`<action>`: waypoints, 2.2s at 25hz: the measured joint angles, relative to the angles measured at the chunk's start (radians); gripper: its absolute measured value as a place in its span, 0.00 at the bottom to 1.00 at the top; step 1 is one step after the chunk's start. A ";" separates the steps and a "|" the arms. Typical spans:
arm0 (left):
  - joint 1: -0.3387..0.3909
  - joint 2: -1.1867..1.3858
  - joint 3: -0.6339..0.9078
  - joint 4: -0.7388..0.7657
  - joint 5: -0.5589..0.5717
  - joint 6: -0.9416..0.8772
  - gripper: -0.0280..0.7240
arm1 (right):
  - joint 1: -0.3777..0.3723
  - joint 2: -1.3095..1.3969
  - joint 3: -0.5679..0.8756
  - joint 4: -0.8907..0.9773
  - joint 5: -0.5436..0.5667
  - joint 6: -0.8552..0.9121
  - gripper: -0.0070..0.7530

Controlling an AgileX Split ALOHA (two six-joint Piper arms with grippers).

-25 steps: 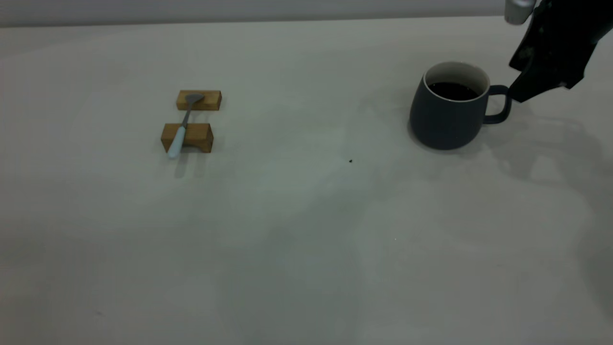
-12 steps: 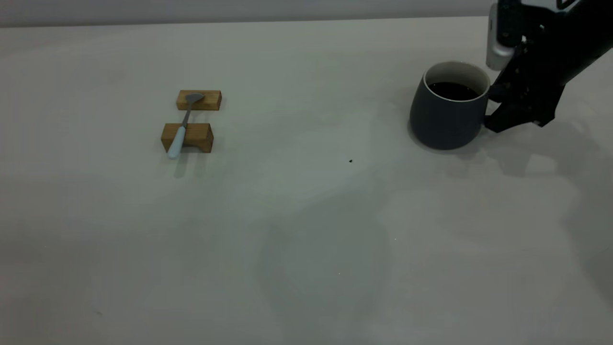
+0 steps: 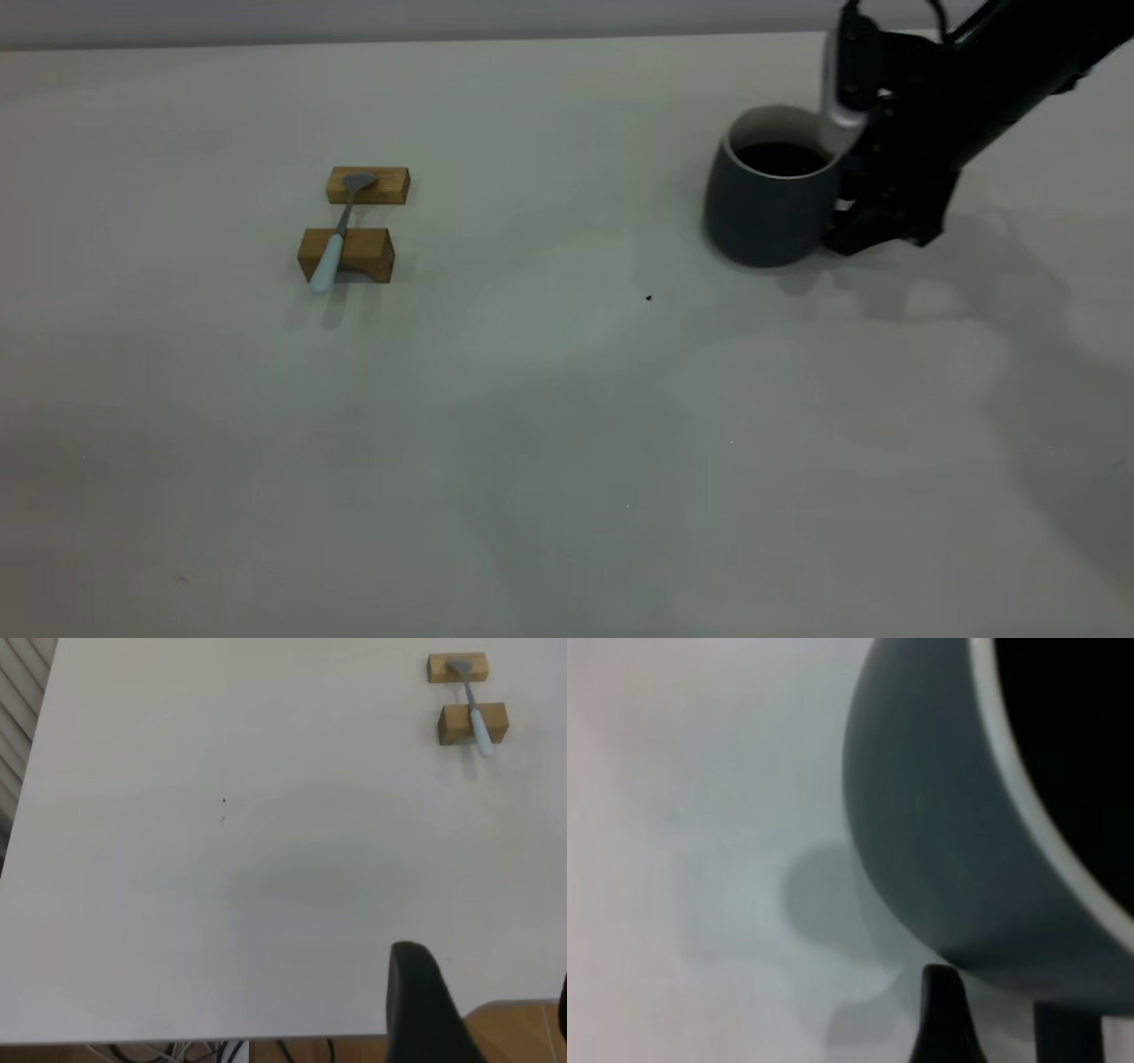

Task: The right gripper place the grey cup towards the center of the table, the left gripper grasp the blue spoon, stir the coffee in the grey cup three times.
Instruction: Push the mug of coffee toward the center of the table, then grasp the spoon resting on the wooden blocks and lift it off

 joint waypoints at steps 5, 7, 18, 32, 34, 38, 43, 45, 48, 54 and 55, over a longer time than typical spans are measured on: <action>0.000 0.000 0.000 0.000 0.000 0.000 0.63 | 0.074 0.002 0.000 0.016 -0.016 0.000 0.74; 0.000 0.000 0.000 0.000 0.000 0.000 0.63 | 0.099 0.002 0.000 0.031 -0.032 0.000 0.74; 0.000 0.000 0.000 0.000 0.000 0.000 0.63 | 0.200 0.042 -0.093 0.111 -0.043 0.000 0.72; 0.000 0.000 0.000 0.000 0.000 0.000 0.63 | 0.187 -0.006 -0.083 0.059 0.049 0.171 0.72; 0.000 0.000 0.000 0.000 0.000 0.000 0.63 | 0.155 -0.067 -0.032 0.025 0.072 0.266 0.72; 0.000 0.000 0.000 0.000 0.000 0.000 0.63 | 0.112 -0.256 0.104 0.005 0.092 0.541 0.72; 0.000 0.000 0.000 0.000 0.000 0.000 0.63 | 0.070 -0.553 0.279 -0.113 0.226 1.251 0.72; 0.000 0.000 0.000 0.000 0.000 0.000 0.63 | 0.063 -0.662 0.336 -0.264 0.325 1.528 0.72; 0.000 0.000 0.000 0.000 0.000 0.000 0.63 | 0.063 -0.830 0.442 -0.550 0.434 1.865 0.72; 0.000 0.000 0.000 0.000 0.000 0.000 0.63 | 0.060 -1.223 0.720 -0.957 0.550 2.212 0.72; 0.000 0.000 0.000 0.000 0.000 0.000 0.63 | 0.052 -1.292 0.756 -0.975 0.569 2.228 0.72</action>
